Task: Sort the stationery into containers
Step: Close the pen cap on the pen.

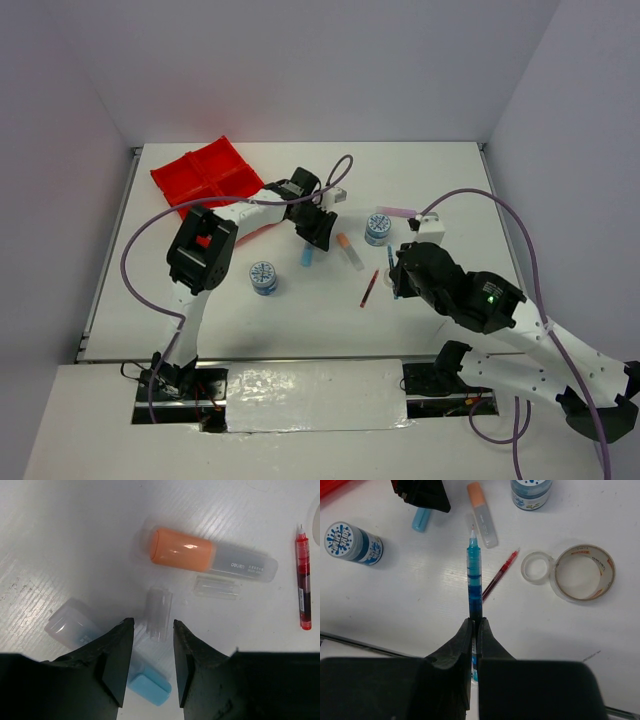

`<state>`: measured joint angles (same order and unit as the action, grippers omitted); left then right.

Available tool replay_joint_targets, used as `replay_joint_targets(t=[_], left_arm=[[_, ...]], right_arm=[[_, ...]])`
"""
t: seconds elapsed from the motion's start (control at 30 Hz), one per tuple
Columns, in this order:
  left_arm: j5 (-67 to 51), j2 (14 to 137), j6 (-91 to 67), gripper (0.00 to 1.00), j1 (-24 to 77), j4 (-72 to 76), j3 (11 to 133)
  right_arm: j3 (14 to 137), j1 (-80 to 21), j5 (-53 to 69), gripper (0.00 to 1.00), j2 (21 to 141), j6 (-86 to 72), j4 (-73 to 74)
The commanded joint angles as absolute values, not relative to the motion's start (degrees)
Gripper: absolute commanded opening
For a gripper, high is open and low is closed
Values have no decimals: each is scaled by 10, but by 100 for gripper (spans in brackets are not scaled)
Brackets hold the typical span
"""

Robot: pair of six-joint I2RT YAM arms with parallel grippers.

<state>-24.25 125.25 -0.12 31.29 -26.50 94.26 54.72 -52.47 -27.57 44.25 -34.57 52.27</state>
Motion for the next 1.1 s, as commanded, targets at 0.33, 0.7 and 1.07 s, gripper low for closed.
replay_joint_targets(t=[0.33,0.7,1.07], left_arm=[[-233,1274,10,49,319,-259,970],[-158,1277,25,49,347,-250,961],[-98,1288,17,39,354,-256,954]], right_arm=[[538,-521,-278,0,439,-335,508],[540,-522,-281,0,432,-338,513],[537,-523,-279,0,425,-338,514]])
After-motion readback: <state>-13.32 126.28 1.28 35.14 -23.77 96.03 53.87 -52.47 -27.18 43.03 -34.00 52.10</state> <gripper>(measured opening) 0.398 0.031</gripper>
